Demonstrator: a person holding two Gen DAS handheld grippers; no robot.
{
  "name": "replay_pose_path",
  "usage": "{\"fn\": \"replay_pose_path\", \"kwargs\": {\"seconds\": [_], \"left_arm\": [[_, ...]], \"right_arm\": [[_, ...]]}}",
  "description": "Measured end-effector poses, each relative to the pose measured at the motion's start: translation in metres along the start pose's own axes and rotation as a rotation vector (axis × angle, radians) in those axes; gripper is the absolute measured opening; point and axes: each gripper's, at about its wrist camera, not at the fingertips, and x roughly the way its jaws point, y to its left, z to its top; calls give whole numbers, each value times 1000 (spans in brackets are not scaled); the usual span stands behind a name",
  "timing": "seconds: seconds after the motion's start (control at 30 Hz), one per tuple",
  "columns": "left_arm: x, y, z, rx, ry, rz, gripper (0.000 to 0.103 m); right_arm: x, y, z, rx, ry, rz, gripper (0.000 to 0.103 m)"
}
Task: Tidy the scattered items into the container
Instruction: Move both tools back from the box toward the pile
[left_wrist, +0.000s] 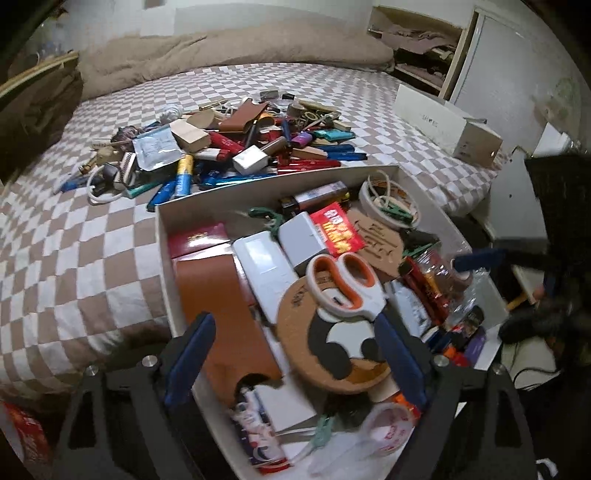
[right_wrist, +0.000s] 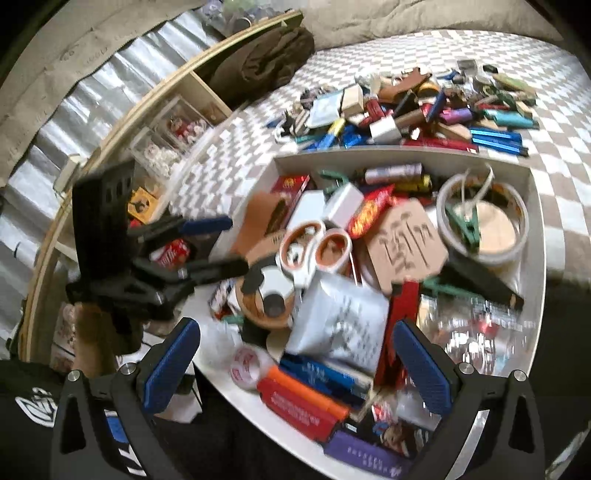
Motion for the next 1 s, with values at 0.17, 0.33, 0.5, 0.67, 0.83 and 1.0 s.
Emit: {"fn": "replay_pose_path", "kwargs": {"seconds": [0.17,0.33,0.5,0.67,0.83,1.0], "left_arm": [[-2,5,-8,12,-1,14,88],[-12,15,-14,-7,-22,-43,88],[-27,31,-18,-38,-73,-40,88],[-32,46,-23,-78,-96,-32,88],[-34,55,-28,-100,-122,-41,88],[-31,57,-31,-110,-122,-45,88]], "right_arm": [[20,3,20,-18,22,31,103],[45,4,31,-5,51,49,103],[68,0,39,30,88,52,103],[78,8,42,32,104,43,103],[81,26,43,-7,120,105,103],[78,28,42,-13,109,80,103]]}}
